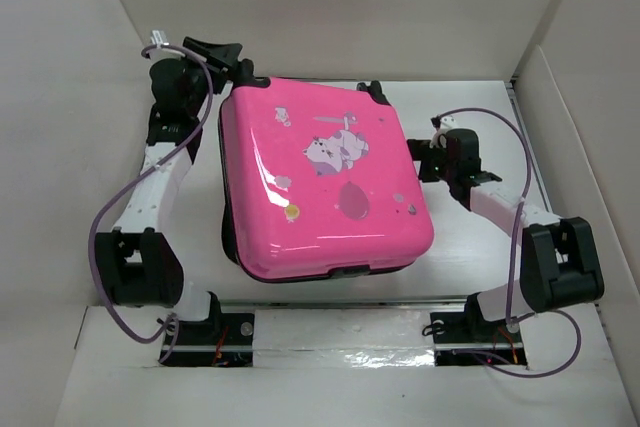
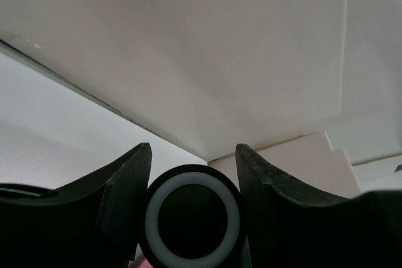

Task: Pack the luggage

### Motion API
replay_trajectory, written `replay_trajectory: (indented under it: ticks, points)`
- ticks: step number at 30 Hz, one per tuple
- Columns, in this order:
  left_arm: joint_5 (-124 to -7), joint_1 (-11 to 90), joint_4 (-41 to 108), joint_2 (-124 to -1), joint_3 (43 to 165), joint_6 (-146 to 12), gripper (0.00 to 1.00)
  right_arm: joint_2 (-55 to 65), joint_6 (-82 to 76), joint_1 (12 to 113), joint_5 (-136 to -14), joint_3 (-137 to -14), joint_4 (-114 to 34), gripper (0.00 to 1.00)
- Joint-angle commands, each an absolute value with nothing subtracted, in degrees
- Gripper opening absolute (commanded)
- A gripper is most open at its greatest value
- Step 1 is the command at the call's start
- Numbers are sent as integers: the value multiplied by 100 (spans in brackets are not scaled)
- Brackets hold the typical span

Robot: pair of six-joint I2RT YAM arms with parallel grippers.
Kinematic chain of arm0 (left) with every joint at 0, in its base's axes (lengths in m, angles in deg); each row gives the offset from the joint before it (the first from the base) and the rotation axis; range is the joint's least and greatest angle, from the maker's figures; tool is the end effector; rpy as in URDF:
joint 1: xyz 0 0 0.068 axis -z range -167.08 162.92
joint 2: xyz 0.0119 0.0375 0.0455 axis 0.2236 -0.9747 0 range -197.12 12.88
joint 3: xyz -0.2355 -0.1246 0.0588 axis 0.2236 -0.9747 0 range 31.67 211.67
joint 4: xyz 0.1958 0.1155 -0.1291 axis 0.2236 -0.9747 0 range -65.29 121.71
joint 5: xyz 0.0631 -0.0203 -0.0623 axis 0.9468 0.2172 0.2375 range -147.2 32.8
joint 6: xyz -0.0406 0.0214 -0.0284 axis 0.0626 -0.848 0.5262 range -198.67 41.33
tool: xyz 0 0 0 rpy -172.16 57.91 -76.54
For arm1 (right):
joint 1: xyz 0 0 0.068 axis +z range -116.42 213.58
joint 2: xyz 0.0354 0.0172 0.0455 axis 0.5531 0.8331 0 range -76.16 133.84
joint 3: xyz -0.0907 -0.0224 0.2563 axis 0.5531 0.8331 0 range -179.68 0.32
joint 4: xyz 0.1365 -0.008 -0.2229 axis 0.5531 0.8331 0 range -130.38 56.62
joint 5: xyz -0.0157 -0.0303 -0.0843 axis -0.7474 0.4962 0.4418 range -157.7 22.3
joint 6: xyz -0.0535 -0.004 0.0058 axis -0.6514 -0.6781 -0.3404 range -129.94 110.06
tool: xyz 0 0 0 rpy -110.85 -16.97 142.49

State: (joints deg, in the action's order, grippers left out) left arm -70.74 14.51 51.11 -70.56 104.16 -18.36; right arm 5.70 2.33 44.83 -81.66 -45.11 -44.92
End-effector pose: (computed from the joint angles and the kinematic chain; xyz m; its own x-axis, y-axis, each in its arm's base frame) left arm 0.3488 -0.0181 0.4041 -0.1519 -0.8407 -0.5197 0.2554 0.4746 -0.8423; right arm 0.2999 0.0684 0.2202 -0.5893 0.0931 -0.8026 -0.2712 0.9129 0.3050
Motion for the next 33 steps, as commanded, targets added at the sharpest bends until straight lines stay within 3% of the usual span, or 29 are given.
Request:
replay_trajectory:
  ticks: [1,7,12,17,18,20,21,22,24,29,33]
  points:
    - [-7180,1591,4851,-7218,11286,-2416,0,532,483,4835,-8721,-4924,-4522,100]
    - [-7170,1424,4070,-8140,12104,-2971,0,145,465,4887,-8265,-4653,-4372,100]
    - [-7214,1152,4007,-8538,12105,-3051,0,-285,544,4887,-7957,-4310,-4355,99]
    - [-7469,950,3752,-9074,12368,-3217,0,-672,641,4887,-7816,-4011,-4390,93]
    - [-7478,949,3656,-9161,12578,-3270,0,-734,641,4887,-7833,-3932,-4390,84]
    - [-7469,845,3436,-9364,12807,-3358,0,-909,632,4940,-7868,-3853,-4390,78]
    - [-7460,844,3392,-9425,13008,-3419,0,-954,632,4940,-7912,-3826,-4390,66]
    - [-7486,766,3330,-9556,13141,-3429,0,-1006,632,4940,-7930,-3774,-4390,60]
    - [-7592,686,3180,-9689,13500,-3455,0,-1156,632,5071,-7948,-3747,-4328,55]
    - [-7662,686,2776,-10041,13986,-3640,0,-1402,702,5336,-7764,-3615,-4249,57]
    - [-7706,686,3065,-10024,13452,-3613,0,-1464,755,5494,-7491,-3527,-4231,68]
